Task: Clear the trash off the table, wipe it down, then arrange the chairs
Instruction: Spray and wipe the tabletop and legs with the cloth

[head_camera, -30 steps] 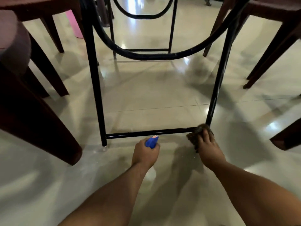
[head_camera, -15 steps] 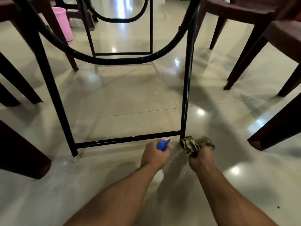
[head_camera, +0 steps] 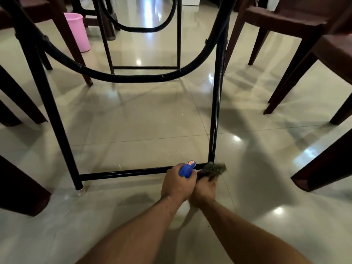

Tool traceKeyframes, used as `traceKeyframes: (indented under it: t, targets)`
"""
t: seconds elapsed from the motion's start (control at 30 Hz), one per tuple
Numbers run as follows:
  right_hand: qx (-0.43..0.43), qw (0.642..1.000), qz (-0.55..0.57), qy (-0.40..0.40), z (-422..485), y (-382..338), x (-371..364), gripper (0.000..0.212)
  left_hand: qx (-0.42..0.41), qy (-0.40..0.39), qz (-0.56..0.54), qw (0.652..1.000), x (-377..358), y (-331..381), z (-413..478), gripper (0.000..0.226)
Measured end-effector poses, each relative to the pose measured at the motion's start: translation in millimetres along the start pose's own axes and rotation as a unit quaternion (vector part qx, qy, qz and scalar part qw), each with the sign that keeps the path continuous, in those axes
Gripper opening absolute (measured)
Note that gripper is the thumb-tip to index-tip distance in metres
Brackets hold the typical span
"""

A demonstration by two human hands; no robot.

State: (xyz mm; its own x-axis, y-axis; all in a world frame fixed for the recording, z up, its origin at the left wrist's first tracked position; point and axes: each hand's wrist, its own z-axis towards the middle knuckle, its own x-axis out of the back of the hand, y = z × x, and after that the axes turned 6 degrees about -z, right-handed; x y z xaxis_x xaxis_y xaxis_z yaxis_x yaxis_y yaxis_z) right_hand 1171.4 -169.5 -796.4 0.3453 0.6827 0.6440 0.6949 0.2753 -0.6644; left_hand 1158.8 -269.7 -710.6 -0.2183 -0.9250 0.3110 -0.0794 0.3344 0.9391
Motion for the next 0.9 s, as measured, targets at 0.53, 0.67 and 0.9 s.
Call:
traceKeyframes:
  t: [0.53, 0.67, 0.9]
  targets:
    - [0.139, 0.989, 0.043, 0.024, -4.4, -36.7, 40.4, 0.071, -0.084, -0.027, 0.056, 0.995, 6.6, 44.0, 7.4, 0.025]
    - [0.326, 0.933, -0.140, 0.061, -13.9, -34.6, 43.7, 0.087, -0.106, -0.016, 0.060, 0.992, 5.2, 53.1, 12.6, 0.020]
    - [0.411, 0.890, -0.174, 0.096, -5.3, -64.3, 77.1, 0.095, -0.140, -0.029, -0.010, 0.990, 15.0, 89.0, 17.8, 0.022]
